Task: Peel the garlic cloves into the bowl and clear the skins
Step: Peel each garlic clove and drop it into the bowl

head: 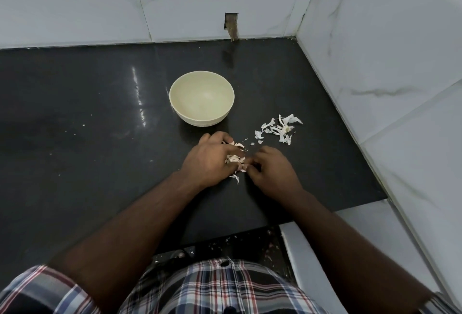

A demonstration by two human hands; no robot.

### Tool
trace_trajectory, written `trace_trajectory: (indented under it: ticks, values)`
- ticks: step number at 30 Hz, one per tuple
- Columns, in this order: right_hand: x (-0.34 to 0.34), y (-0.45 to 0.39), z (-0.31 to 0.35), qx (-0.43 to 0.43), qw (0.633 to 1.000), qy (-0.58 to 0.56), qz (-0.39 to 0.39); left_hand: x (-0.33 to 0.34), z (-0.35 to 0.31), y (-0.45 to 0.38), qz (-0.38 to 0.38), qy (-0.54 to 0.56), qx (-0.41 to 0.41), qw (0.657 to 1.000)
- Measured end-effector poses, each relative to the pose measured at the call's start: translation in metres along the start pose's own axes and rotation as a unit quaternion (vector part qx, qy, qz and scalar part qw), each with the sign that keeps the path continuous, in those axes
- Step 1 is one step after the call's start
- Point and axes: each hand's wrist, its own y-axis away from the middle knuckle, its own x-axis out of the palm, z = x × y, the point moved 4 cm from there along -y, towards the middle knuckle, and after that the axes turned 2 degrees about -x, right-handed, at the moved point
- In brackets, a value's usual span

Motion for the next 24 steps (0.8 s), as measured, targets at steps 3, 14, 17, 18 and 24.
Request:
trace_trajectory:
  ticks: [3, 14, 17, 18, 24]
  values:
    - [0.004, -0.011, 0.005, -0.012, 1.0, -0.009, 0.006, 0.0, 0.004, -0.002, -0.011, 0.03, -0.007, 0.999]
    - [0.01, 0.008, 0.012, -0.025, 0.998, 0.017, -0.049, 0.005, 0.005, -0.003, -0.023, 0.01, -0.011, 1.0]
    - [0.003, -0.001, -0.007, 0.027, 0.998, 0.029, -0.051, 0.005, 0.005, -0.004, -0.015, -0.005, -0.02, 1.0]
    - [-0.002, -0.004, -0.014, 0.042, 0.997, 0.03, -0.05, 0.005, 0.006, -0.004, -0.02, 0.001, -0.022, 1.0]
    - [-0.025, -0.016, -0.031, 0.077, 0.994, 0.014, -0.081, 0.006, 0.01, -0.005, -0.039, 0.042, -0.02, 0.998]
